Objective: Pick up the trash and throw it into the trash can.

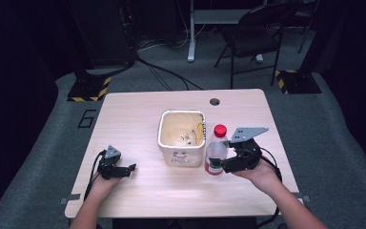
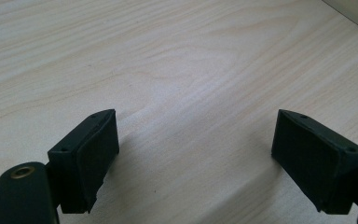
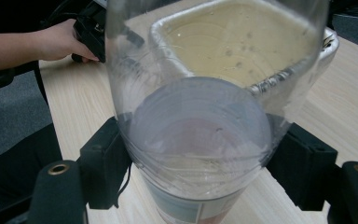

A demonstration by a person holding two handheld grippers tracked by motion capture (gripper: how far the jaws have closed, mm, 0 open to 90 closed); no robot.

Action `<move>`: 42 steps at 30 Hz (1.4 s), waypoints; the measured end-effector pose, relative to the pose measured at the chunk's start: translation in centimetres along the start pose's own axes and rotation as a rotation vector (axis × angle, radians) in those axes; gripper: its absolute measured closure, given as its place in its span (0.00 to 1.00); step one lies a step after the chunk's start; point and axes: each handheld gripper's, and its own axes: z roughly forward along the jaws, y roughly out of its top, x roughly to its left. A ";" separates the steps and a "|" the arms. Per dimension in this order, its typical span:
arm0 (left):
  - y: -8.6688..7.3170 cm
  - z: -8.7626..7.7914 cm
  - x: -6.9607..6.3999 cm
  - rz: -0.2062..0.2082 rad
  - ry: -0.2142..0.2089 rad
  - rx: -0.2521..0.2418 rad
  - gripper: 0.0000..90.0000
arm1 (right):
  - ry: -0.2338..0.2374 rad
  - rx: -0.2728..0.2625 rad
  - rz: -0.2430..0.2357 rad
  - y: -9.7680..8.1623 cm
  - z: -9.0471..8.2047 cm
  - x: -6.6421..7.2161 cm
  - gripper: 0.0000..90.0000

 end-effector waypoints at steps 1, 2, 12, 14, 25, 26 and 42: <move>0.0 0.0 0.0 0.000 0.000 0.000 0.16 | 0.002 0.003 -0.003 0.4 -0.2 0.0 0.30; 0.0 0.0 0.0 -0.001 -0.001 0.000 0.16 | 0.002 0.003 -0.003 0.4 -0.2 0.0 0.30; 0.0 0.0 0.0 0.000 0.000 0.000 0.16 | 0.012 -0.002 -0.023 2.7 -1.6 -0.1 0.30; 0.0 0.0 0.0 0.000 0.000 0.000 0.16 | 0.018 -0.005 -0.023 3.2 -1.9 -0.1 0.30; 0.0 0.0 0.0 0.000 -0.001 0.000 0.16 | 0.024 -0.015 -0.053 5.7 -3.1 -0.1 0.30; 0.0 0.0 0.0 -0.001 -0.001 0.000 0.16 | 0.024 -0.018 -0.051 5.8 -3.2 -0.1 0.30; 0.0 0.0 0.0 -0.001 -0.001 0.000 0.16 | 0.021 -0.043 -0.071 9.1 -2.7 -0.6 0.30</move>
